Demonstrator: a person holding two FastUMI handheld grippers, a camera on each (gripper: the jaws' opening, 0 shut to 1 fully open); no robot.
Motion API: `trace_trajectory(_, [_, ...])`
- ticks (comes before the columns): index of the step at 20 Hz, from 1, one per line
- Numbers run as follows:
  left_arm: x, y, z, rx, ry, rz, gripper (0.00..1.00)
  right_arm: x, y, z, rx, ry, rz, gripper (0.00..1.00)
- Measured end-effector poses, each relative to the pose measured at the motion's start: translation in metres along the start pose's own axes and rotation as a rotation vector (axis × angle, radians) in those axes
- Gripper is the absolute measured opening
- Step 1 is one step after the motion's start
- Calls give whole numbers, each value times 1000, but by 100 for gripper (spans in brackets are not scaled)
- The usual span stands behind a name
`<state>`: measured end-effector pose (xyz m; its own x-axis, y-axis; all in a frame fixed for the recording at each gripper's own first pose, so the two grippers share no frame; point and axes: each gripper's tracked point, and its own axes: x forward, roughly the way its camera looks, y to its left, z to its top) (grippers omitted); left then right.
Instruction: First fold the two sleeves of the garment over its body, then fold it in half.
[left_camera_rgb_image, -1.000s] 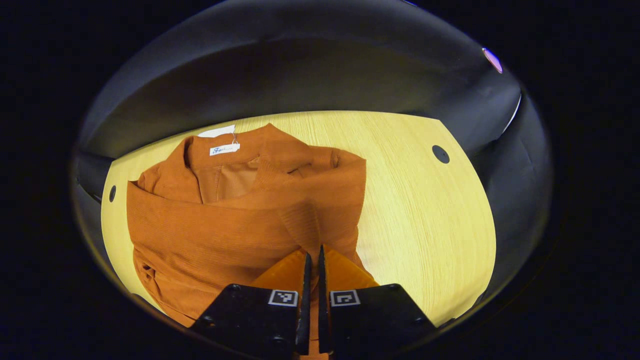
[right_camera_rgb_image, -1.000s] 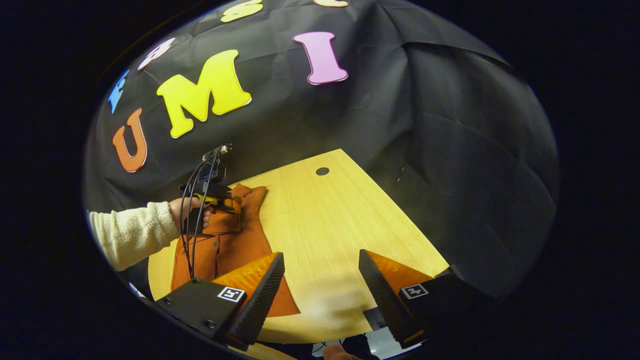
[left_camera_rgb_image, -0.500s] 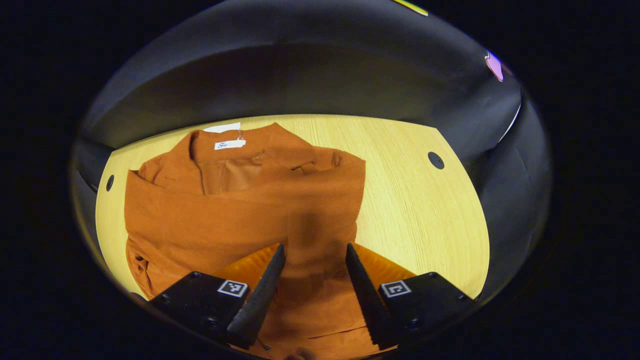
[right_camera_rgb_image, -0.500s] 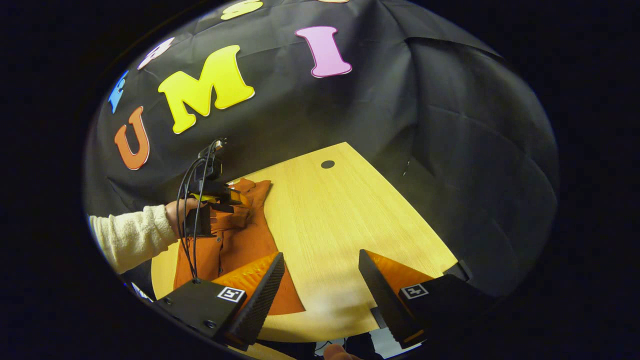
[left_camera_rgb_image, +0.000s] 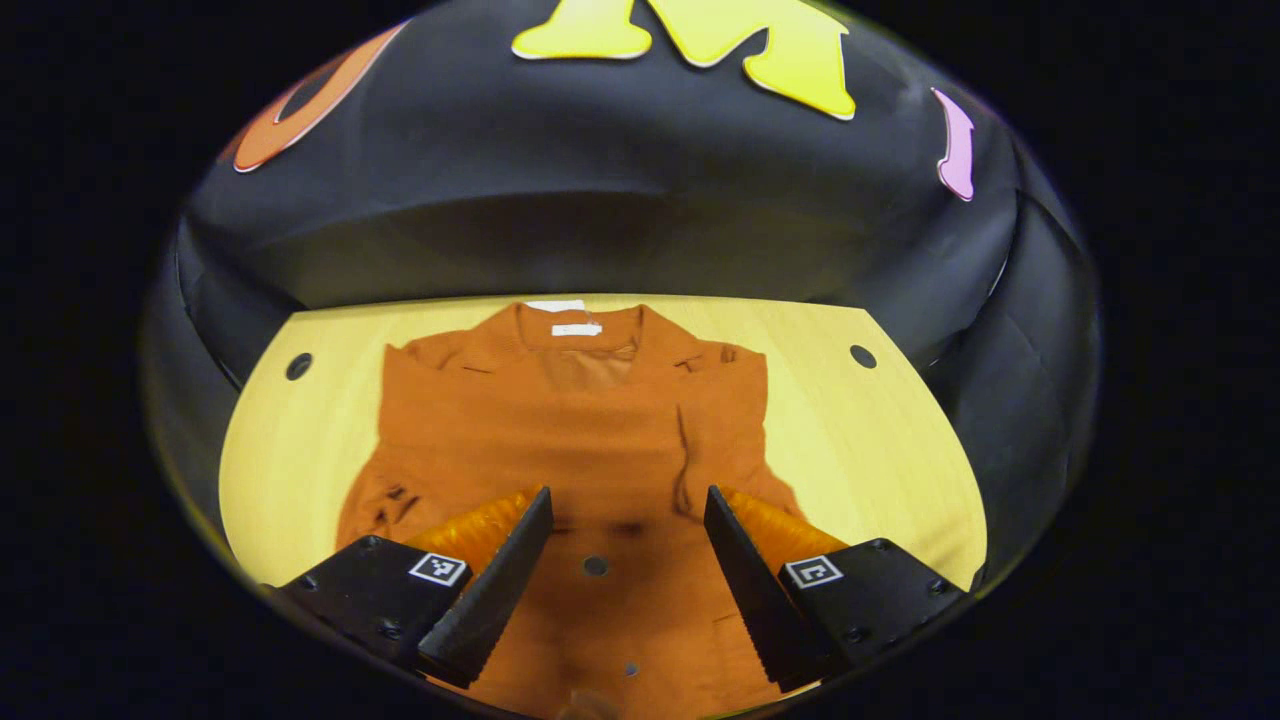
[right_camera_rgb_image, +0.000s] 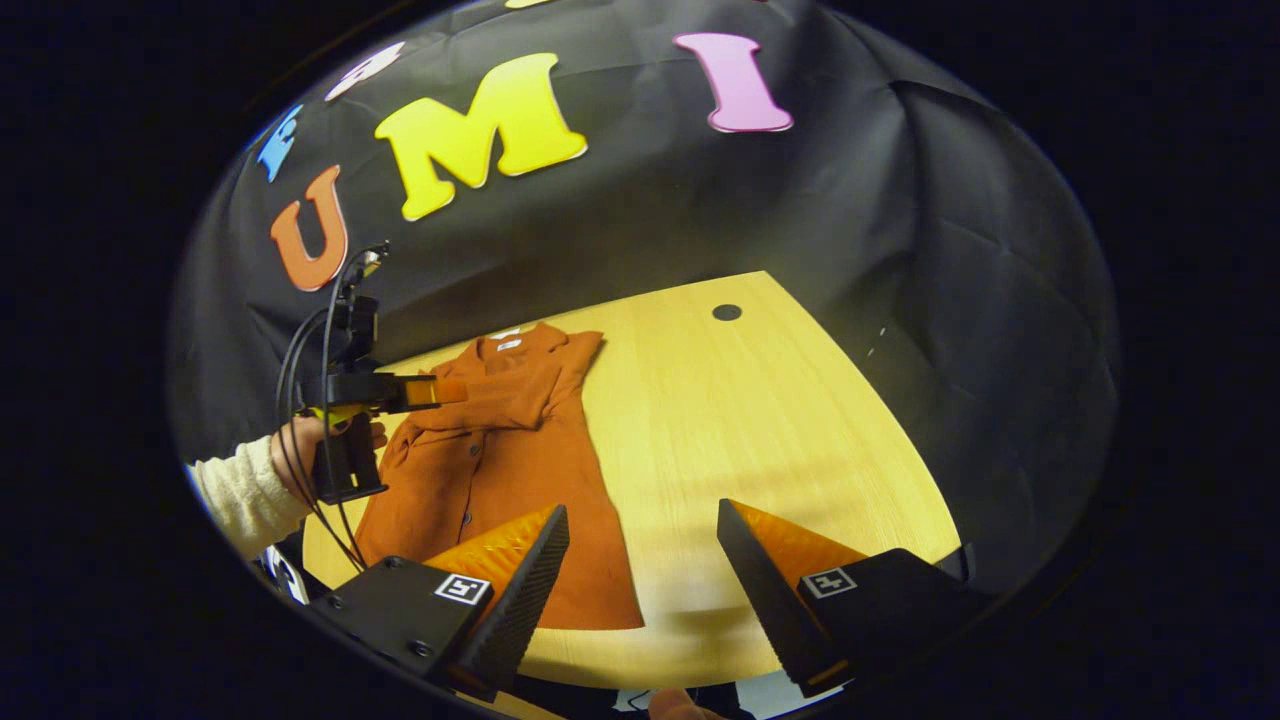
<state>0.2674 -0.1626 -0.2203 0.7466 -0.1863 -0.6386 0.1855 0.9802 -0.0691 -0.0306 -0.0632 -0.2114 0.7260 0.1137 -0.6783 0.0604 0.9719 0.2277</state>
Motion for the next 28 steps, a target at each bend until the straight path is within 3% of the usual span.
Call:
trace_trajectory(4, [-47, 54, -49, 29, -4, 83, 99, 25, 31, -25, -79, 75, 75, 97])
trace_trajectory(8, [-84, 101, -105, -16, 12, 137, 99, 44, 58, -71, -164, 191, 133, 97])
trace_trajectory(12, [-105, 147, -153, -35, 45, 232, 99, 56, 68, -97, -241, 247, 150, 93])
trace_trajectory(13, [-109, 158, -164, -43, 60, 249, 99, 57, 68, -104, -246, 264, 153, 97])
trace_trajectory(18, [-128, 205, -211, -144, 195, 263, 99, 65, 44, -137, -193, 381, 120, 97])
trace_trajectory(20, [-131, 215, -219, -170, 250, 237, 99, 65, 32, -150, -141, 452, 124, 97])
trace_trajectory(24, [-132, 193, -233, -203, 408, 20, 99, 63, 13, -171, -19, 593, 185, 97])
trace_trajectory(26, [-140, 190, -234, -189, 470, -25, 99, 66, 3, -173, 29, 629, 200, 93])
trace_trajectory(27, [-124, 206, -215, -183, 491, -63, 98, 69, -3, -173, 40, 640, 196, 97])
trace_trajectory(28, [-124, 214, -227, -185, 522, -96, 95, 72, -7, -174, 57, 658, 198, 97])
